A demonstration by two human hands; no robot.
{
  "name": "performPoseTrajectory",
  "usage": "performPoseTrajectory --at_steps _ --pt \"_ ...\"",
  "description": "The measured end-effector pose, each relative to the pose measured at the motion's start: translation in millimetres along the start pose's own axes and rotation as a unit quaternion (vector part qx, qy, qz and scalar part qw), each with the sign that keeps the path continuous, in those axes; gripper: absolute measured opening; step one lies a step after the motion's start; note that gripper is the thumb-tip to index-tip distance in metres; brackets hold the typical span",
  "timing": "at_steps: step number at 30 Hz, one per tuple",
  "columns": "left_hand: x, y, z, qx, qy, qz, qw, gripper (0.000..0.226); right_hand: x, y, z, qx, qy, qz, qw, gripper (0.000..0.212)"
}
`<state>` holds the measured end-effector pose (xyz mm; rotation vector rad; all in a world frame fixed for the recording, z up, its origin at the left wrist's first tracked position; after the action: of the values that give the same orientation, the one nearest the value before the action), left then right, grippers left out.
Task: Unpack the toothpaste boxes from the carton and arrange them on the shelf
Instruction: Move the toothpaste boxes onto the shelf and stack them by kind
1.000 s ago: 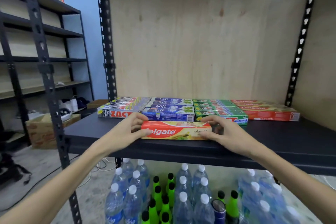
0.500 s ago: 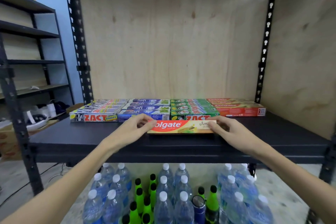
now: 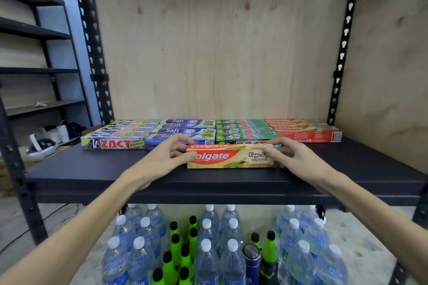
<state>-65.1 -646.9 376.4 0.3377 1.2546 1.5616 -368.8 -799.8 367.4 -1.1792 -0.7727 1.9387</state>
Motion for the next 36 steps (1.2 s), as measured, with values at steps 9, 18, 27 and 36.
performPoseTrajectory --at_steps 9,18,27,36 --pt "-5.9 3.3 -12.1 -0.044 0.058 0.045 0.996 0.042 3.3 -3.9 -3.6 0.081 0.036 0.009 0.996 0.063" --pt "2.1 6.2 -13.8 -0.069 0.077 -0.052 0.993 0.033 8.6 -15.1 11.0 0.163 0.037 0.025 0.986 0.059" --pt "-5.4 54.8 -104.3 -0.129 0.050 -0.191 0.972 0.033 9.3 30.0 106.6 0.242 0.031 0.019 0.969 0.048" --pt "-29.7 98.3 -207.2 -0.208 0.086 -0.245 0.943 0.037 -5.5 83.5 183.0 0.285 0.070 -0.022 0.956 0.049"
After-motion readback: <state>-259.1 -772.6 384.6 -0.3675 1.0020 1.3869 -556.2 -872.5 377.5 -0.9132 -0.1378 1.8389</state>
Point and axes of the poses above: each hand's wrist, its own x-axis away from the middle knuckle, its own z-axis out of the back of the hand, y = z × x, the point moved 3 cm from there along -x, towards the middle knuckle, and after that the axes turned 15 degrees about y, right-handed, at the moved point
